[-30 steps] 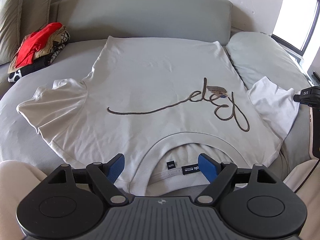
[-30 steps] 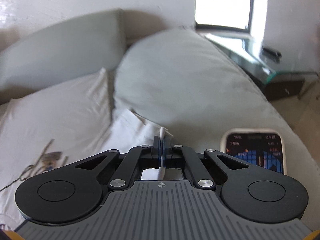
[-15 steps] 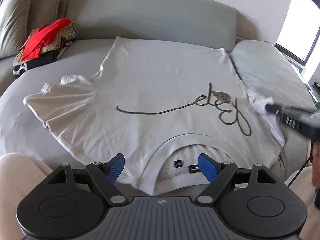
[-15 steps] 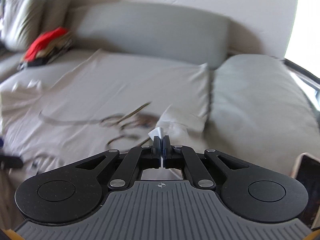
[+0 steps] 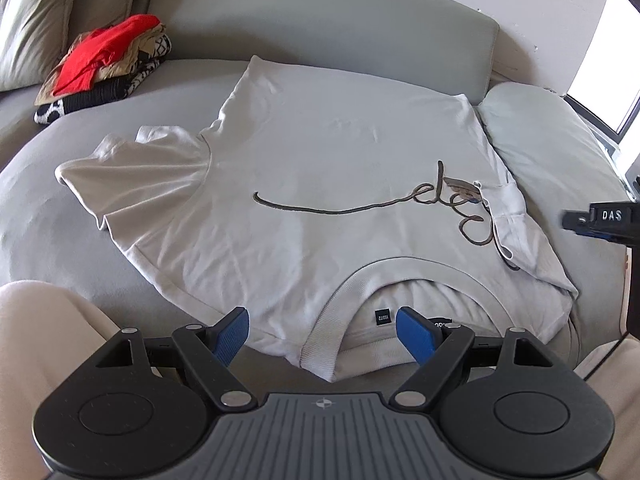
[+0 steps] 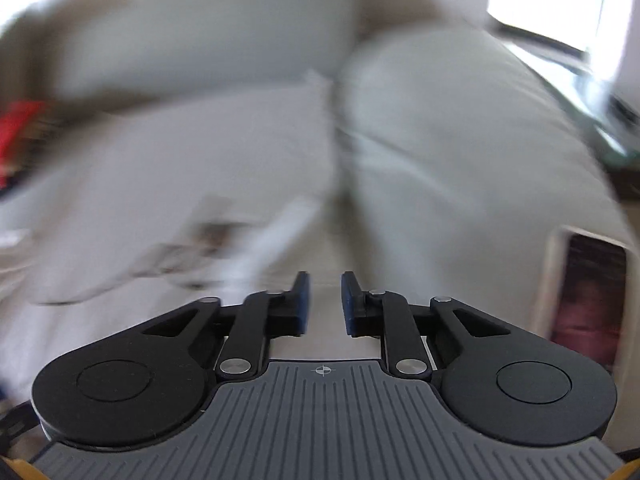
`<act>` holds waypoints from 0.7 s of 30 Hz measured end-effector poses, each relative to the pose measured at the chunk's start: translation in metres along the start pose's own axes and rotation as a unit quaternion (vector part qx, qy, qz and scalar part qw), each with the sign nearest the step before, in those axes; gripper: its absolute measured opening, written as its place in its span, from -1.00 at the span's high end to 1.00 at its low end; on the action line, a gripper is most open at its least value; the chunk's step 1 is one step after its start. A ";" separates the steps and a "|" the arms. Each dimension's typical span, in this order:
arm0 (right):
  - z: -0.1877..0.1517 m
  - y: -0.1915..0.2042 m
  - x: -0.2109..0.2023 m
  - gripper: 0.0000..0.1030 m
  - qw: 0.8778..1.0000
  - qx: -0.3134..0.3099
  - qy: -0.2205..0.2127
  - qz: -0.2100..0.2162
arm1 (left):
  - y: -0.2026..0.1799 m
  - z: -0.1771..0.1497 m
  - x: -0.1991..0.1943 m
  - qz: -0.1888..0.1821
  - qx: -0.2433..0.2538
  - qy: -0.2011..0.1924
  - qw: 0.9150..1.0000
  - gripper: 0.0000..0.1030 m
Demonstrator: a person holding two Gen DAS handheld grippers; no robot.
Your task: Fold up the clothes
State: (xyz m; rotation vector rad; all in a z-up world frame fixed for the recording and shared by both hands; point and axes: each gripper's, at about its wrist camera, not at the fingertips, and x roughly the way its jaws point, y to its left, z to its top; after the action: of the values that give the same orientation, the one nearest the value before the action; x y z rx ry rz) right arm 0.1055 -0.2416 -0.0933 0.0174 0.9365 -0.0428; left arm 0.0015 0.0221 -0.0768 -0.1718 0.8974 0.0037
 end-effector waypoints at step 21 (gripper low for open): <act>0.051 0.045 0.048 0.41 0.993 0.022 0.028 0.115 | 0.005 0.001 0.007 -0.006 -0.003 0.014 1.000 -0.58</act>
State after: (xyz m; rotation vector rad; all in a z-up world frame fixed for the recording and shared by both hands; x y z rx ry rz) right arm 0.1772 -0.1998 -0.1022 0.1681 0.9836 0.1501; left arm 0.0065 0.0267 -0.0818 -0.1840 0.9241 -0.0069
